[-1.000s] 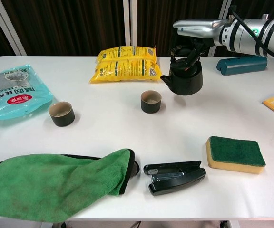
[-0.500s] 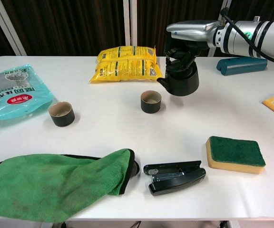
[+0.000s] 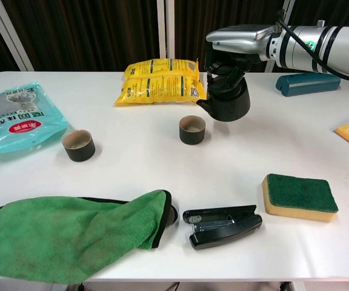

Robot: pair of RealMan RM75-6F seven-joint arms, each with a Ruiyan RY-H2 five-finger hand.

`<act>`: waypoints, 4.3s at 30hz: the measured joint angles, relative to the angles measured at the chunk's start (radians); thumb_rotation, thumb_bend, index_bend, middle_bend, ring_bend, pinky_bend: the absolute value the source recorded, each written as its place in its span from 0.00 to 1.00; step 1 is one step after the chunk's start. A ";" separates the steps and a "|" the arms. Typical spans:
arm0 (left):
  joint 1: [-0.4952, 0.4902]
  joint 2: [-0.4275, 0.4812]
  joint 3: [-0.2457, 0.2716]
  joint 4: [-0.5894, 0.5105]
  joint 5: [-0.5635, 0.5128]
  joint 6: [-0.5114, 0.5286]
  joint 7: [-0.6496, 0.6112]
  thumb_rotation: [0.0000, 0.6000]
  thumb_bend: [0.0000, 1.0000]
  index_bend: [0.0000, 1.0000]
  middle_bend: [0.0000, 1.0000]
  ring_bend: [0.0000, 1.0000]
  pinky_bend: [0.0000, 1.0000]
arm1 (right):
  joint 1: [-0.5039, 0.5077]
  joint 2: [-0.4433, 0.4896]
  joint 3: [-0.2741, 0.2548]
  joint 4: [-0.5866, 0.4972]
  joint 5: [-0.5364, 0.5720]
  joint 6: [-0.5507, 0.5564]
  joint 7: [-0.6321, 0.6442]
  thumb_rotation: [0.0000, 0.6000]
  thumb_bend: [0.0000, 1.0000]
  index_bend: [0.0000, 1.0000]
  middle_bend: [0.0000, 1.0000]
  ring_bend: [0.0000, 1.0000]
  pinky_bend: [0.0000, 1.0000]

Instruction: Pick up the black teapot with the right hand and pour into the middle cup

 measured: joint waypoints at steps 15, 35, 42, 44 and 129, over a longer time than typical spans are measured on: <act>-0.001 -0.007 -0.002 0.013 -0.001 0.000 -0.011 1.00 0.13 0.17 0.09 0.07 0.22 | 0.011 -0.002 -0.019 0.013 -0.028 0.033 -0.062 1.00 0.33 1.00 1.00 0.98 0.77; 0.001 -0.012 -0.001 0.032 -0.001 0.001 -0.032 1.00 0.13 0.17 0.09 0.07 0.22 | 0.027 -0.015 -0.038 0.015 -0.042 0.029 -0.152 1.00 0.33 1.00 1.00 0.98 0.77; 0.003 -0.012 0.000 0.034 0.001 0.006 -0.038 1.00 0.13 0.17 0.09 0.07 0.22 | 0.032 -0.007 -0.039 -0.002 -0.044 0.028 -0.186 1.00 0.33 1.00 1.00 0.98 0.77; 0.003 -0.013 0.000 0.036 0.002 0.006 -0.039 1.00 0.13 0.17 0.09 0.07 0.22 | 0.033 -0.004 -0.039 -0.007 -0.043 0.027 -0.198 1.00 0.33 1.00 1.00 0.98 0.77; 0.010 -0.015 0.000 0.052 0.011 0.027 -0.058 1.00 0.13 0.17 0.09 0.07 0.22 | 0.061 0.022 -0.027 -0.083 -0.026 -0.015 -0.418 1.00 0.33 1.00 1.00 0.98 0.77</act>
